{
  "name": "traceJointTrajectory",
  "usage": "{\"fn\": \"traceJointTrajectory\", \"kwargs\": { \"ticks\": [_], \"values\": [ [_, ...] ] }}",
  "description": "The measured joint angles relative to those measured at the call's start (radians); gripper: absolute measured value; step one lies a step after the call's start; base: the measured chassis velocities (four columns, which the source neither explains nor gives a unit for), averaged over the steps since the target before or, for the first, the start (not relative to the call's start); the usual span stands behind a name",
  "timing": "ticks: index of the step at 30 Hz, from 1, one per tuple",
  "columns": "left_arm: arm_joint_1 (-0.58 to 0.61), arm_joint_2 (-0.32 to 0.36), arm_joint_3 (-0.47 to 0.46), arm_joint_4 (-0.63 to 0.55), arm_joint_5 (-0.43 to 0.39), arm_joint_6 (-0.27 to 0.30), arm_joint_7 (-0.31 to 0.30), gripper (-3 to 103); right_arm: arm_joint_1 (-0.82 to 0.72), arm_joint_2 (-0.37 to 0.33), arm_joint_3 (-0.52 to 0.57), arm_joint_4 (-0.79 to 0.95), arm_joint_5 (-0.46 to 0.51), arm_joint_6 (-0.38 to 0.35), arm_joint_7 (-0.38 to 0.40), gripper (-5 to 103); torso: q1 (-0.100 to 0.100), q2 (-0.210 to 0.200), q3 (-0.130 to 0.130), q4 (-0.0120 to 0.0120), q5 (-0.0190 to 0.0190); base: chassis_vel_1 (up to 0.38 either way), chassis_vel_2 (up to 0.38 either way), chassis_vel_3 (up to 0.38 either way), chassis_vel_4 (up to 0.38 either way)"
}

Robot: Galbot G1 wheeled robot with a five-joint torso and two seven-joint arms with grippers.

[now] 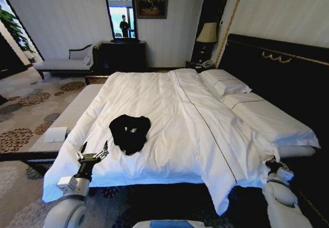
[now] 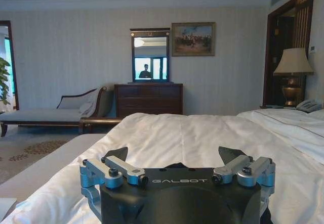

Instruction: Fold the clothes on the bed.

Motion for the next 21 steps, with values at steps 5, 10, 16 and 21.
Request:
{"fn": "traceJointTrajectory", "kwargs": {
  "ticks": [5, 10, 16, 21],
  "values": [
    [0.005, 0.001, -0.001, 0.002, -0.001, -0.001, 0.002, 100, -0.014, 0.013, 0.003, 0.002, 0.004, -0.017, 0.003, 1, 0.0, 0.0, 0.0, 0.0, 0.0001, 0.0, 0.0, 0.0, 0.0],
    [0.002, -0.004, 0.003, 0.002, -0.001, -0.001, 0.002, 100, -0.029, 0.016, 0.006, 0.012, 0.016, -0.004, -0.005, 3, 0.0, 0.0, 0.0, -0.0005, -0.0002, 0.0, 0.0, 0.0, 0.0],
    [0.005, -0.008, 0.006, 0.0, 0.001, -0.002, 0.003, 100, -0.052, 0.036, 0.007, 0.039, 0.024, 0.027, -0.003, 25, 0.0, 0.0, 0.0, -0.0007, -0.0003, 0.0, 0.0, 0.0, 0.0],
    [0.014, -0.012, 0.004, -0.001, 0.002, -0.005, 0.005, 100, -0.075, 0.055, 0.003, 0.069, 0.021, 0.035, -0.003, 41, 0.0, 0.0, 0.0, -0.0006, -0.0001, 0.0, 0.0, 0.0, 0.0]
  ]
}}
